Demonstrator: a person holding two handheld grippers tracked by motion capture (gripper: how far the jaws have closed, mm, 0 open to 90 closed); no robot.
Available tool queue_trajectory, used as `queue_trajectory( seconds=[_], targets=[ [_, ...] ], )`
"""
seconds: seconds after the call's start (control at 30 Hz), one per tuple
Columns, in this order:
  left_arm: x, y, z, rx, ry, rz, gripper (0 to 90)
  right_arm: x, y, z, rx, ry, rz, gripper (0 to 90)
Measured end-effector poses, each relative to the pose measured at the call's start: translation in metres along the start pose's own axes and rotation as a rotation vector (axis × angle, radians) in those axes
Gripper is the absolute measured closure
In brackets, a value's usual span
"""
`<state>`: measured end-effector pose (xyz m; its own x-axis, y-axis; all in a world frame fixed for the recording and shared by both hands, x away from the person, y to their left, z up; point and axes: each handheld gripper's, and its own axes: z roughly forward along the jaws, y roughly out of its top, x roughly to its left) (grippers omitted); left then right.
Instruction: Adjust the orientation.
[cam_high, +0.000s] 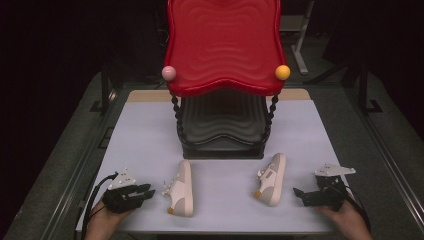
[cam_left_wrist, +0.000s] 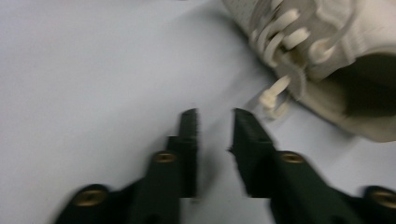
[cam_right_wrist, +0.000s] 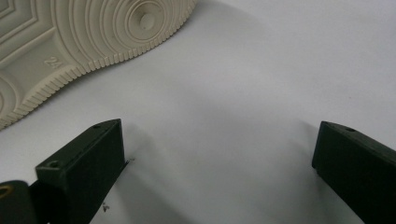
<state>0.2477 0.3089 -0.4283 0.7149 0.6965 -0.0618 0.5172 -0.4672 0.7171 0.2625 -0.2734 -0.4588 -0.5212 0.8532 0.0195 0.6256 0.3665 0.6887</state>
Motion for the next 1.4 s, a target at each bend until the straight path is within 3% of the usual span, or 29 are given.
queue_trajectory(
  seconds=[0.07, 0.2, 0.4, 0.53, 1.03, 1.4],
  targets=[
    [-0.001, 0.002, -0.002, -0.006, -0.006, -0.005, 89.0, 0.000, 0.000, 0.000, 0.000, 0.000, 0.000, 1.7],
    [-0.006, 0.012, -0.009, -0.050, -0.051, -0.008, 89.9, 0.000, 0.000, 0.000, 0.000, 0.000, -0.001, 1.7],
    [-0.013, 0.026, -0.014, -0.124, -0.110, 0.033, 90.0, 0.000, 0.000, 0.000, 0.000, 0.000, -0.001, 1.7],
    [-0.015, 0.035, -0.012, -0.148, -0.136, 0.045, 89.9, 0.000, 0.000, 0.000, 0.001, 0.000, -0.001, 1.7],
    [-0.025, 0.053, 0.015, -0.128, -0.220, 0.094, 89.8, 0.000, 0.000, 0.000, 0.000, 0.000, -0.001, 1.7],
    [-0.031, 0.063, 0.024, -0.144, -0.262, 0.093, 90.0, 0.000, 0.000, 0.000, 0.000, -0.001, -0.001, 1.7]
  ],
)
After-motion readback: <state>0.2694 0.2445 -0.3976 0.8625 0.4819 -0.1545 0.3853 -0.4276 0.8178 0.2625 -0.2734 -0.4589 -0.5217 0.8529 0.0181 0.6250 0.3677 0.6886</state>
